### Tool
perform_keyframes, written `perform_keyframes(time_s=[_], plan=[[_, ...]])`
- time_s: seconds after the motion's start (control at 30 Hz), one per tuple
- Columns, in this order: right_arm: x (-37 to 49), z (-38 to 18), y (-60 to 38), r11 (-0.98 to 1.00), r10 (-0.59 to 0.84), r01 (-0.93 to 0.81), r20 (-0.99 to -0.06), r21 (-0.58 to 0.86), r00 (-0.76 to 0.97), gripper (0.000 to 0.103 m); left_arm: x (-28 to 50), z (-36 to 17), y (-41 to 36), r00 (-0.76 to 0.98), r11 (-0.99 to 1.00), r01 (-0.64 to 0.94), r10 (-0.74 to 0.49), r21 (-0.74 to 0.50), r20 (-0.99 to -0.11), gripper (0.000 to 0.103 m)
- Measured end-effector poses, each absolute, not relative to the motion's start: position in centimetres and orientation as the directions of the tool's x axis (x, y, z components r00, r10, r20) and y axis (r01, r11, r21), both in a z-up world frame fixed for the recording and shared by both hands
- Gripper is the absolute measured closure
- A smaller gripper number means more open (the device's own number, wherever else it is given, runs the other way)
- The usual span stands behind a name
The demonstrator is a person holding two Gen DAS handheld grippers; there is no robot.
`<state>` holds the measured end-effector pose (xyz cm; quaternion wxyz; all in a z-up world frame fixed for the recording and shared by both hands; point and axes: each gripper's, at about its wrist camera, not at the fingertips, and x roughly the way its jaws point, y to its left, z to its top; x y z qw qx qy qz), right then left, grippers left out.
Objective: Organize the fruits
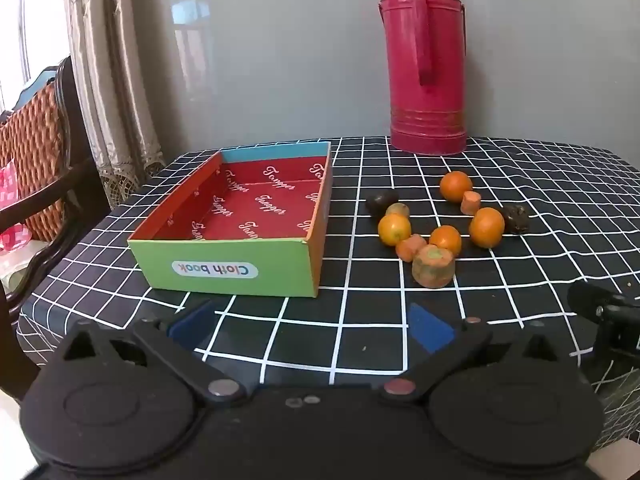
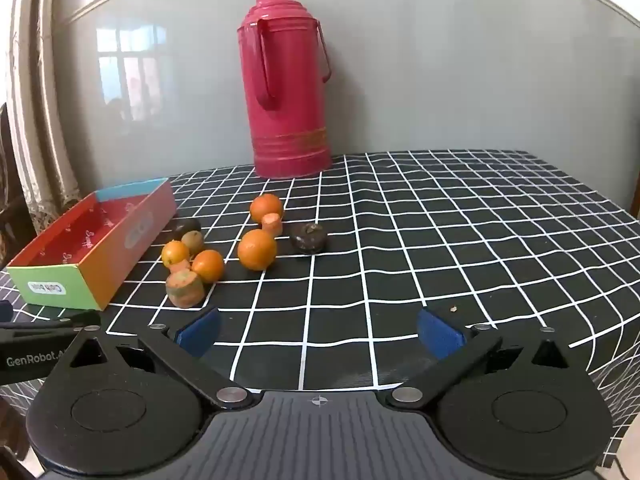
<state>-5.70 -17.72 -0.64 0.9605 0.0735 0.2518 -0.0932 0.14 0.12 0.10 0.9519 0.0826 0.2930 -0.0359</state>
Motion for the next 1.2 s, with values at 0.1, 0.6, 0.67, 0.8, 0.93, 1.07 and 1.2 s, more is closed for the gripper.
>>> perform_keyframes(time_s=[0.1, 0.6, 0.67, 0.8, 0.93, 1.07, 1.2], plan=[[-5.9, -0.6, -17.9, 0.968, -0.134, 0.221, -0.494, 0.122, 0.859, 0.000, 0.6, -0.2, 0.2, 0.825, 0.983, 0.121, -0.022, 0.140, -0.564, 0.006], [-5.3, -0.7, -18.1, 0.963, -0.122, 0.225, -0.508, 0.147, 0.853, 0.000, 0.3, 0.1, 0.4, 0.839, 0.985, 0.105, -0.013, 0.138, -0.544, 0.006], [-5.2, -0.6, -18.2, 0.964, -0.120, 0.224, -0.512, 0.146, 0.850, 0.000, 0.3, 0.2, 0.5, 0.840, 0.986, 0.101, -0.012, 0.135, -0.543, 0.006], [-5.1, -0.7, -18.2, 0.965, -0.114, 0.219, -0.518, 0.146, 0.848, 0.000, 0.3, 0.1, 0.5, 0.840, 0.986, 0.096, -0.007, 0.137, -0.542, 0.006], [-5.2, -0.7, -18.1, 0.965, -0.111, 0.218, -0.521, 0.148, 0.846, 0.000, 0.4, 0.1, 0.5, 0.841, 0.986, 0.096, -0.005, 0.139, -0.541, 0.006], [-5.2, -0.9, -18.0, 0.965, -0.109, 0.218, -0.527, 0.149, 0.843, 0.000, 0.4, 0.1, 0.4, 0.841, 0.986, 0.095, -0.004, 0.140, -0.540, 0.006], [-5.0, -0.8, -18.1, 0.964, -0.108, 0.218, -0.527, 0.150, 0.843, 0.000, 0.4, 0.1, 0.4, 0.841, 0.985, 0.096, -0.004, 0.143, -0.541, 0.006]])
